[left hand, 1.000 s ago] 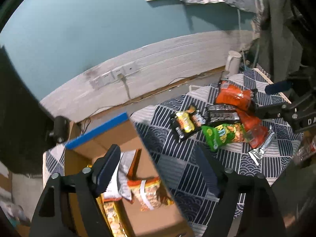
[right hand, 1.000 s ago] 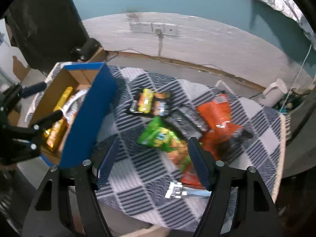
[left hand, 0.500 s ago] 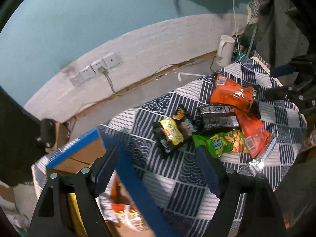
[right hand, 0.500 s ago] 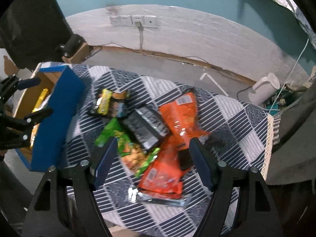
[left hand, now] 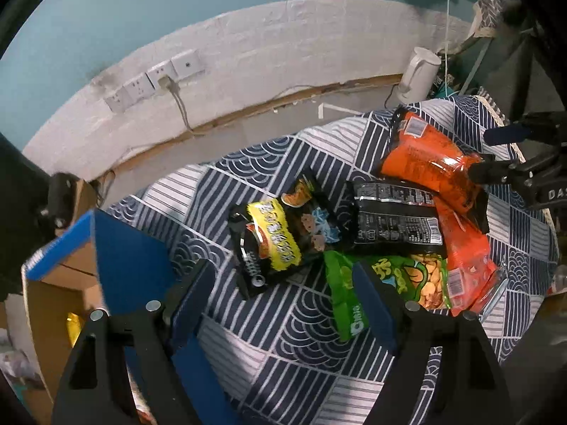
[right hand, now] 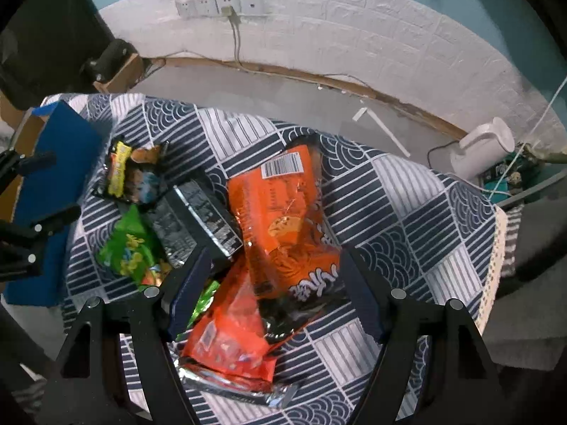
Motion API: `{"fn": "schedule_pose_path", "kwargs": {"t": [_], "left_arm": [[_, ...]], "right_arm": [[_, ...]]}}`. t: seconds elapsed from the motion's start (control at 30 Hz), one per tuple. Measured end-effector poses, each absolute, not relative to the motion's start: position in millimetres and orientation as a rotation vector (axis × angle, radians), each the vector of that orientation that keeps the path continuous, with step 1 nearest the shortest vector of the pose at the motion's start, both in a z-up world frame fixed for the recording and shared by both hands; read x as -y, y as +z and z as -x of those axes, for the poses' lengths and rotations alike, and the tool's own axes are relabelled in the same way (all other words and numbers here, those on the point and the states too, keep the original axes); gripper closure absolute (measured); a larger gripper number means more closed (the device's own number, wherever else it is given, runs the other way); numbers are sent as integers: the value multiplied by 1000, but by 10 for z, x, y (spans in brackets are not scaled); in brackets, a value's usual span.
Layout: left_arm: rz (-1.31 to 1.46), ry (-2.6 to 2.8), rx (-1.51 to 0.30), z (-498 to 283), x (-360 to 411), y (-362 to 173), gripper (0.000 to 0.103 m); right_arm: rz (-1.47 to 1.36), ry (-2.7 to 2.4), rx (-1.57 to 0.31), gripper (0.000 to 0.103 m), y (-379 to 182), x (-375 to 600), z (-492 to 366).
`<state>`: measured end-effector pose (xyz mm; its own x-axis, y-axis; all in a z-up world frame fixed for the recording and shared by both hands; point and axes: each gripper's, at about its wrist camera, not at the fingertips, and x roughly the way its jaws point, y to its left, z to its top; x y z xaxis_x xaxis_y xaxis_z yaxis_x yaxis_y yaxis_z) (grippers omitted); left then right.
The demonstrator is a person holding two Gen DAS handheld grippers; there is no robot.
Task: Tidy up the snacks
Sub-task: 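Grasp orange chip bag with right tool while left tool grasps black-yellow snack bag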
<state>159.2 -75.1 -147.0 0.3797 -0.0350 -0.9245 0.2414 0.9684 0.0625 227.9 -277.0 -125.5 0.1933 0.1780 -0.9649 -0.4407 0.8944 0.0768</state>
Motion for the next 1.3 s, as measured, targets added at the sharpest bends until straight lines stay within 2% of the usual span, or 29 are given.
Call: {"fn": "schedule_pose_path", "kwargs": {"t": [0.4, 0.47, 0.5, 1.0, 1.3], "left_arm": [[-142, -193, -1224, -1646, 743, -1625, 22], [-135, -191, -1234, -1641, 727, -1642, 22], [-129, -190, -1238, -1643, 713, -1648, 22], [-91, -164, -1256, -1381, 502, -1560, 22], [-108, -178, -1238, -1238, 537, -1447, 22]], "right_arm": [[445, 398, -1364, 27, -1740, 2540, -2346], [472, 393, -1369, 35, -1784, 2508, -2320], [480, 396, -1376, 49, -1805, 2488, -2307], [426, 444, -1455, 53, -1735, 2264, -1844], [350, 438, -1432, 60, -1583, 2292, -1588]]}}
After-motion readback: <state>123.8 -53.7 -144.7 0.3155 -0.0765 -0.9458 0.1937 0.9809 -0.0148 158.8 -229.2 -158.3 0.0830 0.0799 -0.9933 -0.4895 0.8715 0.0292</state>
